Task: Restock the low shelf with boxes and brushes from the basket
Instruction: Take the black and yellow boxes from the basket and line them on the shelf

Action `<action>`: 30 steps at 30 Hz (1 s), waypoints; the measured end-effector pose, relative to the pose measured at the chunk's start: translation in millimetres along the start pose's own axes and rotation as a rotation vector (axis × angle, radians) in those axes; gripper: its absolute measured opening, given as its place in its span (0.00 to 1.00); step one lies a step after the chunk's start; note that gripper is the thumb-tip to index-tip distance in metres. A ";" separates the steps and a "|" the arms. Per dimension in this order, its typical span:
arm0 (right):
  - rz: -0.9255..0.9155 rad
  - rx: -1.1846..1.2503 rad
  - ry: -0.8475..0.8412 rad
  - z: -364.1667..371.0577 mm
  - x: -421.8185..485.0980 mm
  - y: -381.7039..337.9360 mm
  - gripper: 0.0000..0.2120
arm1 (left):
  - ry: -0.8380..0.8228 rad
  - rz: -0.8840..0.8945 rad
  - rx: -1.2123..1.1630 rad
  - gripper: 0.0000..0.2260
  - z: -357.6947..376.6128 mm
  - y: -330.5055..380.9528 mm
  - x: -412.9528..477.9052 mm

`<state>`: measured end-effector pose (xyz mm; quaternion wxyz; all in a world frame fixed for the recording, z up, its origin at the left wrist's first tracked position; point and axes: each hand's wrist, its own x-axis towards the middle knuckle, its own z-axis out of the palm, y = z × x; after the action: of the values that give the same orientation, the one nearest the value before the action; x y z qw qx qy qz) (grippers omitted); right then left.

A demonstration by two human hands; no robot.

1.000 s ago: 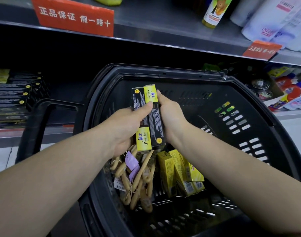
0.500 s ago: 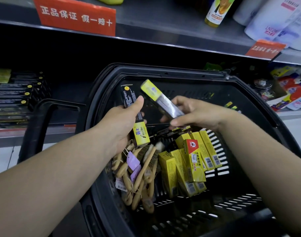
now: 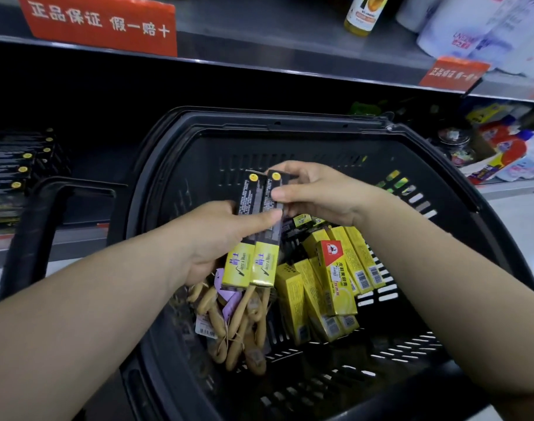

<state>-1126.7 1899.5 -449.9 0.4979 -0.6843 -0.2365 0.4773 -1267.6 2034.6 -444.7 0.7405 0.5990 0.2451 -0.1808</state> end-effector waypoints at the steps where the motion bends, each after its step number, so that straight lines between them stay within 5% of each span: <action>1: -0.005 0.045 0.020 1.0 2.0 3.6 0.22 | 0.023 0.010 0.012 0.13 -0.5 -0.4 0.6; 4: 0.011 0.076 0.207 -15.2 9.7 15.1 0.17 | 0.141 -0.006 -0.020 0.10 -4.4 -1.2 4.3; 7: 0.129 -0.515 0.492 -42.3 21.5 46.1 0.08 | 0.227 -0.026 -0.031 0.09 -6.8 -1.9 7.8; 12: 0.513 -1.370 0.220 -55.2 46.1 116.5 0.20 | 0.226 -0.030 0.038 0.18 -11.2 -5.7 13.3; 15: 0.534 -1.491 0.325 -54.8 59.9 132.7 0.21 | 0.212 -0.064 0.116 0.36 -15.0 -4.6 14.4; 20: 0.483 -1.688 0.296 -58.1 63.8 145.1 0.17 | 0.226 -0.062 0.106 0.38 -14.8 -6.0 15.9; 25: 0.275 -1.324 0.273 -65.7 51.9 105.6 0.19 | 0.244 -0.061 0.086 0.34 -12.0 -3.8 14.0; 30: 0.041 -0.359 0.043 -58.6 8.9 22.0 0.15 | 0.252 -0.026 0.015 0.28 -10.0 -4.0 11.9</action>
<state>-1074.1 1871.3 -470.7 0.3627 -0.7770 -0.2934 0.4226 -1261.6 2043.8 -456.4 0.6970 0.6193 0.3426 -0.1153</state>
